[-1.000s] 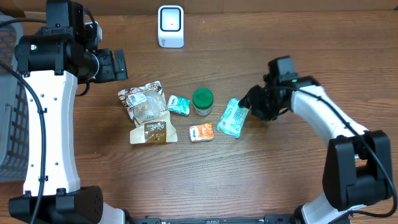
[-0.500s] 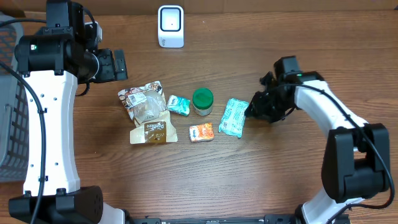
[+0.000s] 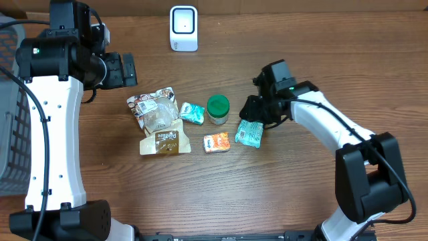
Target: Scan the item barcode
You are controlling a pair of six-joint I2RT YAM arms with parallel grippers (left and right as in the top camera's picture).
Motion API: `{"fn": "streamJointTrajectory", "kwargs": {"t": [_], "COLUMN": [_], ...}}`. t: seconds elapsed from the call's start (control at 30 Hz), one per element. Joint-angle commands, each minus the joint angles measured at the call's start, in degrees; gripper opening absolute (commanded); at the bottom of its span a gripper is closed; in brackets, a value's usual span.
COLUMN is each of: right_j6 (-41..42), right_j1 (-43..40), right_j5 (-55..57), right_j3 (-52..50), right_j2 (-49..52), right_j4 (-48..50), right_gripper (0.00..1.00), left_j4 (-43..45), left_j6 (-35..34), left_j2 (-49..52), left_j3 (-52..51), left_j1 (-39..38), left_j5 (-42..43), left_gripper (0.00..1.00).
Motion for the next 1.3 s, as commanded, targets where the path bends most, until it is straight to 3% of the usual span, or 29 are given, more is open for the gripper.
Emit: {"fn": "streamJointTrajectory", "kwargs": {"t": [0.0, 0.17, 0.43, 0.63, 0.87, 1.03, 1.1, 1.17, 1.27], "right_j6": [10.08, 10.6, 17.31, 24.26, 23.12, 12.55, 7.82, 3.52, -2.89], "right_j1": [1.07, 1.33, 1.16, -1.77, -6.91, -9.9, -11.26, -12.96, -15.8], "right_j5": [9.62, 10.45, 13.03, 15.52, 14.29, 7.3, 5.38, 3.65, -0.48], "right_j3": [0.9, 0.9, 0.02, 0.63, 2.56, 6.34, 8.44, 10.12, 10.36], "right_j2": [1.2, 2.93, 8.85, 8.59, 5.7, 1.79, 0.55, -0.07, -0.04], "right_j4": [2.91, 4.74, 4.15, 1.44, -6.54, -13.4, -16.35, -19.5, -22.4], "right_gripper": [0.22, 0.12, 0.04, 0.04, 0.04, 0.16, 0.24, 0.38, 0.44], "left_j4": [0.07, 0.07, 0.07, 0.07, 0.07, 0.07, 0.07, 0.07, 0.07], "left_j6": [1.05, 1.05, 1.05, 1.05, 1.05, 1.05, 1.05, 1.05, 1.05], "left_j2": [0.2, 0.2, 0.2, 0.2, 0.2, 0.2, 0.2, 0.2, 0.2], "left_j3": [0.76, 0.76, 0.76, 0.76, 0.76, 0.76, 0.76, 0.76, 0.76], "left_j1": [0.02, 0.02, 0.0, 0.02, 0.0, 0.0, 0.0, -0.02, -0.02], "left_j5": [-0.17, -0.17, -0.17, -0.17, -0.17, -0.17, -0.17, -0.17, -0.17], "left_gripper": [1.0, 1.0, 1.0, 0.99, 0.99, 1.0, 1.0, 0.99, 0.99]}}
